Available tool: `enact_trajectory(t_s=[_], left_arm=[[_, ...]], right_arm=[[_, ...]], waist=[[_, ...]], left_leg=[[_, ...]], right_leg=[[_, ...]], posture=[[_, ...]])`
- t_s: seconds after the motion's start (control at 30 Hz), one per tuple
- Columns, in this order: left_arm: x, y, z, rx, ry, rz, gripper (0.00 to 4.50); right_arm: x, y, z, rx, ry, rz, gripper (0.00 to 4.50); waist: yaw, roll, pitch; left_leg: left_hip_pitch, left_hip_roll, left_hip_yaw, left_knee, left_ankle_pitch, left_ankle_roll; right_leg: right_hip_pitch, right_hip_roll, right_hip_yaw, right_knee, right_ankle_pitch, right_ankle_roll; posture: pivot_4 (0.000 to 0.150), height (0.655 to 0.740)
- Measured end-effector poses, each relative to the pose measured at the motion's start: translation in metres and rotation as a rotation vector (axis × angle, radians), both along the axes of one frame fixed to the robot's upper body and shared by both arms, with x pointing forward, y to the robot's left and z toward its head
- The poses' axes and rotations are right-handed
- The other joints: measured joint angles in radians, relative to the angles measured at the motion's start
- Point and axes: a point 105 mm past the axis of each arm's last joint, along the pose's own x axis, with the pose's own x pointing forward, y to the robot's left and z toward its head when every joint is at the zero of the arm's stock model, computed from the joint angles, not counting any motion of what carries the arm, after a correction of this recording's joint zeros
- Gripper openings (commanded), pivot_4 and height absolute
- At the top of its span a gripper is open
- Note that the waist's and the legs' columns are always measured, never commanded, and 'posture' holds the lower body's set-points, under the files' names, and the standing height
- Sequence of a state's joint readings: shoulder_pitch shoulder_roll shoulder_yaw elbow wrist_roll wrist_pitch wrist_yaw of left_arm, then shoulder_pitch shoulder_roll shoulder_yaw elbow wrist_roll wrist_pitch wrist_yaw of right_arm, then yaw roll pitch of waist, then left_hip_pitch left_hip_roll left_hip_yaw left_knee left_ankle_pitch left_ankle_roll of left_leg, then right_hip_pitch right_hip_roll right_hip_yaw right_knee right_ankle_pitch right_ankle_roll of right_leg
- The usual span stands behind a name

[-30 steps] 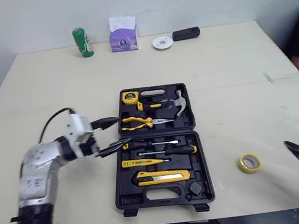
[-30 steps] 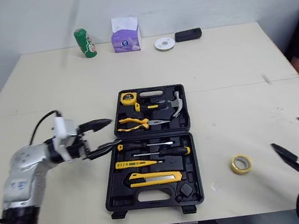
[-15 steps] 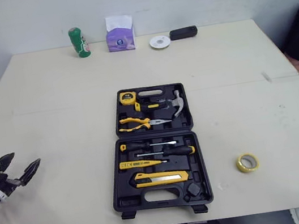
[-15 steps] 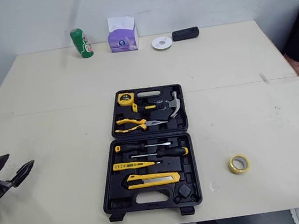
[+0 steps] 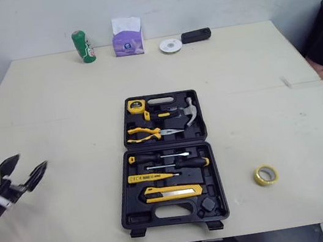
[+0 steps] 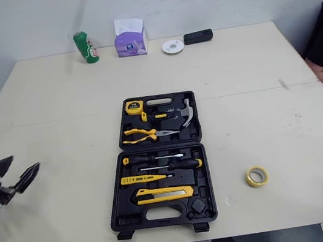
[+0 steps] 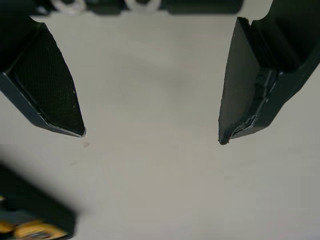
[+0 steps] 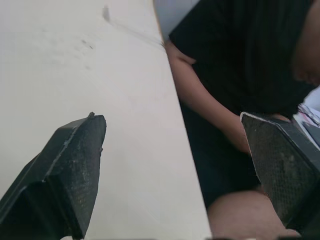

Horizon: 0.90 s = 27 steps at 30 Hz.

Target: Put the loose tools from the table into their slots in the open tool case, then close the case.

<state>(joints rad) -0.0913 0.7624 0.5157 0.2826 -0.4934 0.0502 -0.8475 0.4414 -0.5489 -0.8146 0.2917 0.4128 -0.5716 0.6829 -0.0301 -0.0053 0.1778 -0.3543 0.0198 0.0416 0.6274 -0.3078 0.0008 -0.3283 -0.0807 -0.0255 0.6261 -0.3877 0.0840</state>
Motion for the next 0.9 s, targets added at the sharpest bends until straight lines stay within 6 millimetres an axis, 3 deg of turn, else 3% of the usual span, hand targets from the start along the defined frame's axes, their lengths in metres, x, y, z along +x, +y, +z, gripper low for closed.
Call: enact_trajectory(t_s=[0.13,0.2,0.4,0.53,0.7,0.8,0.9], left_arm=[[0.008,-0.051,0.011,0.018,0.007,-0.219,4.47],[0.009,-0.079,0.017,0.028,0.014,-0.343,4.47],[-0.009,-0.151,0.019,0.044,0.097,-0.715,4.47],[-0.019,-0.178,0.029,0.074,0.078,-0.873,4.47],[-0.028,-0.207,0.035,0.097,0.025,-1.023,4.47],[-0.032,-0.217,0.033,0.091,0.014,-1.069,4.47],[-0.038,-0.225,0.033,0.095,0.010,-1.108,4.47]], right_arm=[[0.023,0.022,0.021,-0.011,-0.021,0.129,4.50],[0.034,0.045,0.032,-0.001,0.004,0.265,4.50],[0.050,0.095,0.055,-0.011,0.173,0.508,4.50],[0.055,0.116,0.052,-0.008,0.457,0.548,4.50],[0.047,0.171,0.067,-0.011,0.718,0.738,4.50],[0.032,0.187,0.052,-0.021,0.917,0.798,4.50],[0.029,0.197,0.045,-0.065,1.011,0.822,4.50]], waist=[[0.001,0.001,0.001],[0.002,0.001,0.001],[0.002,-0.001,0.002],[0.004,0.000,0.002],[0.006,-0.003,0.003],[0.012,-0.004,0.004],[0.022,-0.005,0.004]], left_leg=[[-0.001,0.000,0.000,0.000,0.000,0.000],[-0.001,0.000,0.000,0.001,0.000,0.000],[-0.002,0.000,0.000,0.002,0.001,0.001],[-0.003,0.000,0.000,0.002,0.001,0.001],[-0.004,0.001,-0.001,0.002,0.001,0.001],[-0.006,0.001,-0.001,0.003,0.001,0.001],[-0.010,0.001,-0.001,0.007,0.003,-0.002]], right_leg=[[0.000,0.001,0.000,0.000,0.000,0.000],[0.000,0.002,0.000,0.001,0.000,0.000],[0.000,0.002,0.000,0.001,0.000,0.001],[0.000,0.003,0.000,0.000,0.000,0.001],[0.000,0.005,-0.001,-0.001,0.001,0.002],[0.000,0.005,-0.001,-0.004,0.002,0.003],[-0.001,0.005,0.000,-0.005,0.002,0.005]], posture=[[0.150,0.7400],[0.150,0.7400],[0.150,0.7400],[0.150,0.7400],[0.150,0.7400],[0.150,0.7400],[0.150,0.7400]])
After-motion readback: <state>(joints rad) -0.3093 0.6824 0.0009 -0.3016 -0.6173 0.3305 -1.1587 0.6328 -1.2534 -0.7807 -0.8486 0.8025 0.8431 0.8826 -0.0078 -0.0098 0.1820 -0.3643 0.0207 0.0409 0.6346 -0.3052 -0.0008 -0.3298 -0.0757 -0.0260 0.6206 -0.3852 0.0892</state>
